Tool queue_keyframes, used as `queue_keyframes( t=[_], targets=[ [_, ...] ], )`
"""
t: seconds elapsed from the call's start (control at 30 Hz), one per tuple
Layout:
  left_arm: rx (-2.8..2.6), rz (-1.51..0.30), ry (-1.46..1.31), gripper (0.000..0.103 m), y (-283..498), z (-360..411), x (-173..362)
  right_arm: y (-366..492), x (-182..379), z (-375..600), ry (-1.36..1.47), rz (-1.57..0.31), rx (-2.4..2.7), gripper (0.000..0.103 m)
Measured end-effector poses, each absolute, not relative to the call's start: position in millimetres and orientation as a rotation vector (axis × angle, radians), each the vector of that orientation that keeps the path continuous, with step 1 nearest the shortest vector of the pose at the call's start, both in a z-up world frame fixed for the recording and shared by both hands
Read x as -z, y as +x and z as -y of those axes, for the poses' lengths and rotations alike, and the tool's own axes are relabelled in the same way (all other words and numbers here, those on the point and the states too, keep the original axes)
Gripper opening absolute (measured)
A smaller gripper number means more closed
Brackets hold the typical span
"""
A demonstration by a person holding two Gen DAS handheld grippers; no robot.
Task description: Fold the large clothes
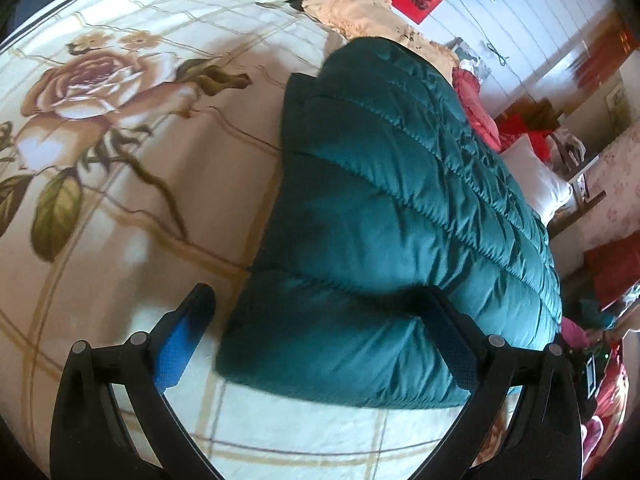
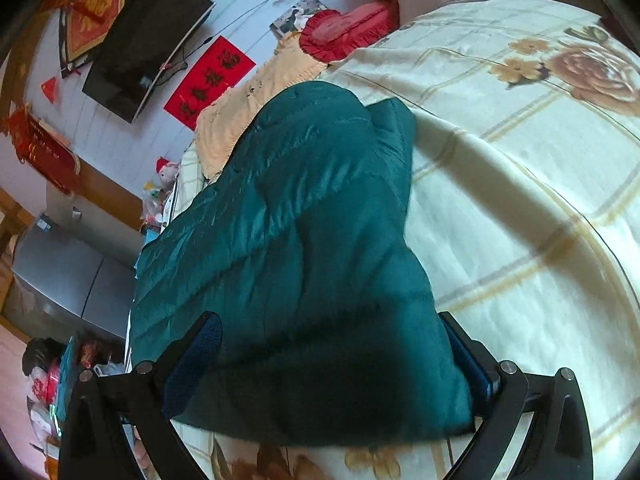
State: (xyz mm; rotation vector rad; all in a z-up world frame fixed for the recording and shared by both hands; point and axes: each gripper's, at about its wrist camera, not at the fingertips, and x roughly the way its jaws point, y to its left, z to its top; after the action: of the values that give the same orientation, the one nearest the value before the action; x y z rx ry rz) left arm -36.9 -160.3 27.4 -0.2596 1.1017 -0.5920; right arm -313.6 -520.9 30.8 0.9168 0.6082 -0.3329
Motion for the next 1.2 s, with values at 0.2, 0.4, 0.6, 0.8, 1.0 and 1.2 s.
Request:
queue_keyframes(
  t=[0.2,0.4,0.6,0.8,1.0,1.2],
  targets=[
    [0.585,-1.107,-0.249,0.102,-35,173,-29,-298,-32,528,0.893,-0.604,0.319,0.103],
    [0.594,-1.105,-0.236,0.092,-35,174,-32,-284,-34,530,0.867,-0.674,0.276,0.093],
    [0.634,-1.014,-0.162,0.043,-51,171,-55,-292,-51,524,0.805,-0.659,0.248,0.049],
    [0.677,-0.980,-0.141,0.035,-76,150,-84,-310,-81,504,0.763,-0.648,0.201,0.042],
    [0.712,-0.982,-0.073,0.035,-135,110,-96,-354,-96,476,0.764,-0.681,0.127,0.042],
    [0.700,-0.984,-0.013,0.035,-195,86,-82,-394,-77,462,0.802,-0.741,0.140,0.047]
  ],
)
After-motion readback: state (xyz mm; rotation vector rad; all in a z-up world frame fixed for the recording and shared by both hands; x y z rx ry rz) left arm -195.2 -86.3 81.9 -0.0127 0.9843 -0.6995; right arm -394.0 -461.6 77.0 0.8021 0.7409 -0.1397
